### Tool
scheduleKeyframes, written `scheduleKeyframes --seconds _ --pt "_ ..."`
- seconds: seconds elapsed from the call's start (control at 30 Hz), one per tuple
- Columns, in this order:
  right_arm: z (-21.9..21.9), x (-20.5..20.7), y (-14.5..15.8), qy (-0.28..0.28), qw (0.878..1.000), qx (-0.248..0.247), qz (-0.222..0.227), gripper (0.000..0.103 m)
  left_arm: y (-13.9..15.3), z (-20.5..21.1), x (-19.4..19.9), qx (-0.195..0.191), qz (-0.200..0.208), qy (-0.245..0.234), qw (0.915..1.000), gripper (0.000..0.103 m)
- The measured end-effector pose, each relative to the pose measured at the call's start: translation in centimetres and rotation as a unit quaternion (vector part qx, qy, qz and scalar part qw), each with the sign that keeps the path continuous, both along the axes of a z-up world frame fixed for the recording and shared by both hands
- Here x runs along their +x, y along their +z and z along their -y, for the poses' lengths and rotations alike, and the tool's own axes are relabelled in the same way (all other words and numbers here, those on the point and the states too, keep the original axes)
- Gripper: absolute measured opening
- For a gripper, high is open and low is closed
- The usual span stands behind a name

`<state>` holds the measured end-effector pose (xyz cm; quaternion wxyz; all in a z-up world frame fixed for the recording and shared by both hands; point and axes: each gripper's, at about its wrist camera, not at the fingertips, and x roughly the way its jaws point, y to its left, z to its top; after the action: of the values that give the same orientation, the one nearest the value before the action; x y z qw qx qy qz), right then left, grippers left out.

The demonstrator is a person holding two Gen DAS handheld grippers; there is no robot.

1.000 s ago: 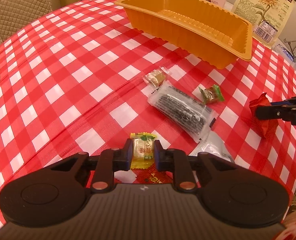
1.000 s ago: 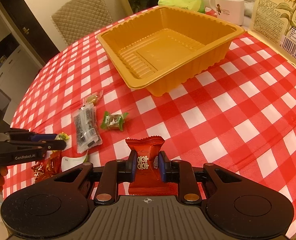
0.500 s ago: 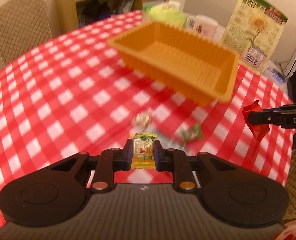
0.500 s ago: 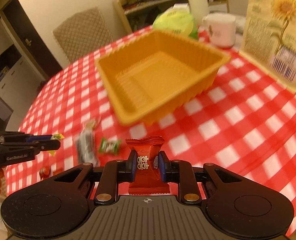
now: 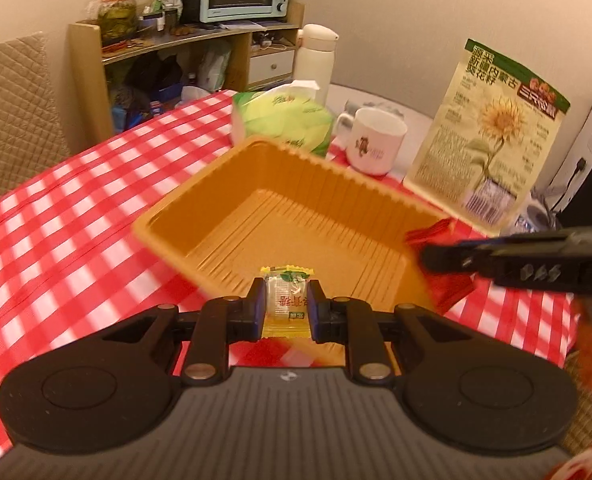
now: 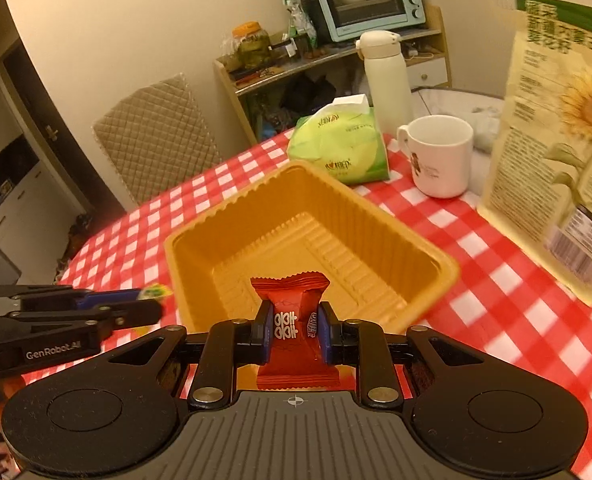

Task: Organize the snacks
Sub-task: 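Carry both held candies over the orange tray with both tools, then open both tools to drop the candies into the orange tray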

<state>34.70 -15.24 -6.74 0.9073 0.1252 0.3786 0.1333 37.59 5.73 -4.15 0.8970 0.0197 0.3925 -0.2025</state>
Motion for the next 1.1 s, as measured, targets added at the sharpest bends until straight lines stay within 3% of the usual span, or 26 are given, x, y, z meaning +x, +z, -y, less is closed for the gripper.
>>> scheduleKeyframes --seconds 0.37,0.77,1.0,1.03,1.1 --pt "0.7 4.2 -2.6 -0.021 0.999 0.006 -0.036 0.023 -2.3 2.8 4.5 0.015 -0.030 0.000 0.9994 0.019" --pt "1.3 5.4 -3.4 -0.034 0.998 0.013 -0.045 0.023 -3.7 3.0 5.5 0.026 -0.046 0.005 0.9986 0.022" --pt "1.3 5.9 -3.4 -0.040 0.998 0.020 -0.041 0.024 -3.4 2.2 5.0 0.028 -0.042 0.014 0.9986 0.035" --pt "1.4 5.9 -3.3 -0.041 0.998 0.024 -0.039 0.026 -3.3 2.1 4.9 0.027 -0.040 0.015 0.9987 0.037" --pt "1.3 5.8 -3.0 -0.041 0.998 0.023 -0.033 0.064 -3.0 1.9 4.5 0.026 -0.037 0.016 0.9988 0.042"
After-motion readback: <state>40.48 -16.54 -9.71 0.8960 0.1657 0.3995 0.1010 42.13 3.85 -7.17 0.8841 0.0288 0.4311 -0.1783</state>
